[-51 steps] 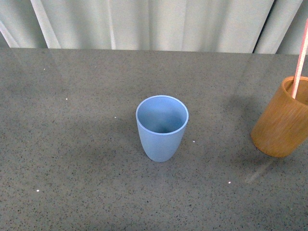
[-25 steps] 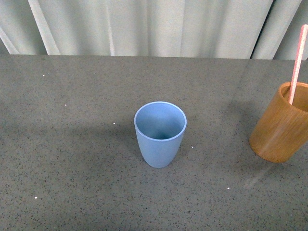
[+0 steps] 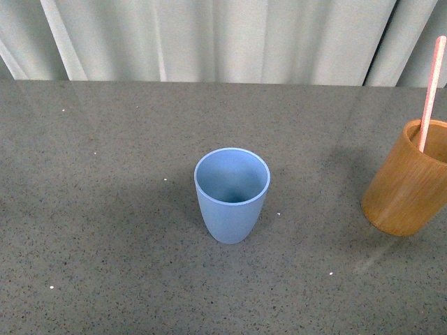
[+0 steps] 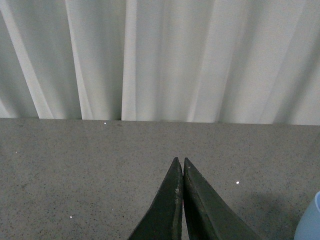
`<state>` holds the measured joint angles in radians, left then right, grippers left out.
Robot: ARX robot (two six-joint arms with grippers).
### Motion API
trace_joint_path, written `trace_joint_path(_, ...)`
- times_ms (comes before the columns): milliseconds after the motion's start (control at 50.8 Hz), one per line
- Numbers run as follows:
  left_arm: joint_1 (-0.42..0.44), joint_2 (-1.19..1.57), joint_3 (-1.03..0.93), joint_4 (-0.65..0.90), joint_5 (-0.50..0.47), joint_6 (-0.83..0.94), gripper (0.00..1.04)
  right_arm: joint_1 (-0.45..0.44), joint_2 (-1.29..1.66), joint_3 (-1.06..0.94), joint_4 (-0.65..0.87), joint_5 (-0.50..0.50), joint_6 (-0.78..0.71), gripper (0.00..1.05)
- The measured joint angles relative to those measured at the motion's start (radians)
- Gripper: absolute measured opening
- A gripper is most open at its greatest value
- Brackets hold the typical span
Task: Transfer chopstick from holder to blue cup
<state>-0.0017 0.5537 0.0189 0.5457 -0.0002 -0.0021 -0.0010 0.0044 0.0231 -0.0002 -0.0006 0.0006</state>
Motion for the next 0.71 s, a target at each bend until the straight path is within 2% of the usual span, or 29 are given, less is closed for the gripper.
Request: trace_joint_path(709, 0.000, -0.327, 0.000, -0.314, 0.000, 0.000, 0.04, 0.000, 0.000, 0.000, 0.000, 0.000, 0.000, 0.95)
